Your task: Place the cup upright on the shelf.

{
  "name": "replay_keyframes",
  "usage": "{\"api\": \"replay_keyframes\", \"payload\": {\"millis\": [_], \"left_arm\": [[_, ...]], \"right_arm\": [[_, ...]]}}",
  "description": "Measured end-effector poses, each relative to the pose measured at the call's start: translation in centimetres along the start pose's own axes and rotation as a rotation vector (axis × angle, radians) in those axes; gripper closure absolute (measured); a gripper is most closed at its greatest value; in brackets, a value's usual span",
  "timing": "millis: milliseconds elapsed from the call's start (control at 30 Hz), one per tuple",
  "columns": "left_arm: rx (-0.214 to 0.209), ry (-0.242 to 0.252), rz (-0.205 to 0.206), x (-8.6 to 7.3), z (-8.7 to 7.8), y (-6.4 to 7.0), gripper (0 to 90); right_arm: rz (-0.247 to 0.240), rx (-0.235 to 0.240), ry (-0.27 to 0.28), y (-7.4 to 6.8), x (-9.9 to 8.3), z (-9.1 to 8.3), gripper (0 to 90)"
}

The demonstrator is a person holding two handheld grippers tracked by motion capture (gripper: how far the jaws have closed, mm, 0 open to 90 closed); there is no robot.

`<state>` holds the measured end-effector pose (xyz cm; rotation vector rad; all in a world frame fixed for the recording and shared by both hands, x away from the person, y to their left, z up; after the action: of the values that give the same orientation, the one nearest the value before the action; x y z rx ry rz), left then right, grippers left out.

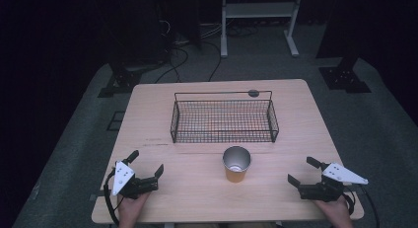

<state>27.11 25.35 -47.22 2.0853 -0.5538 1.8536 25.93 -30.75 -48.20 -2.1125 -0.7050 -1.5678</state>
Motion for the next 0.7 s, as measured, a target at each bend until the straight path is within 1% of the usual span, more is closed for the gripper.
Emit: {"api": "replay_keyframes", "payload": {"millis": [267, 533, 600, 700], "left_arm": [[-0.001, -0.001, 0.004, 0.0, 0.0, 0.0, 0.0], [-0.007, 0.007, 0.005, 0.0, -0.2, 0.1, 0.0], [-0.007, 0.007, 0.005, 0.0, -0.1, 0.1, 0.0], [-0.006, 0.006, 0.006, 0.0, -0.1, 0.1, 0.0]], "right_arm": [[-0.003, -0.001, 0.002, -0.3, 0.1, 0.0, 0.0], [-0.030, 0.023, -0.014, -1.6, 0.8, 0.8, 0.0], [-0.047, 0.034, -0.021, -2.1, 1.1, 1.1, 0.0], [-0.052, 0.043, -0.019, -2.4, 1.3, 1.3, 0.0]]}}
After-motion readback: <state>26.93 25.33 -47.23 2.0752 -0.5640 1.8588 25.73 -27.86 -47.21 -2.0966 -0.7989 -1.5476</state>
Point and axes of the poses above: each handheld gripper's, and its own axes: z roughly forward along the jaws, x roughly out of its top, y roughly to its right, the point moved 1 cm from there along z, roughly forward along the jaws, and after that the axes turned 3 degrees about -z, right-handed, at the moved point
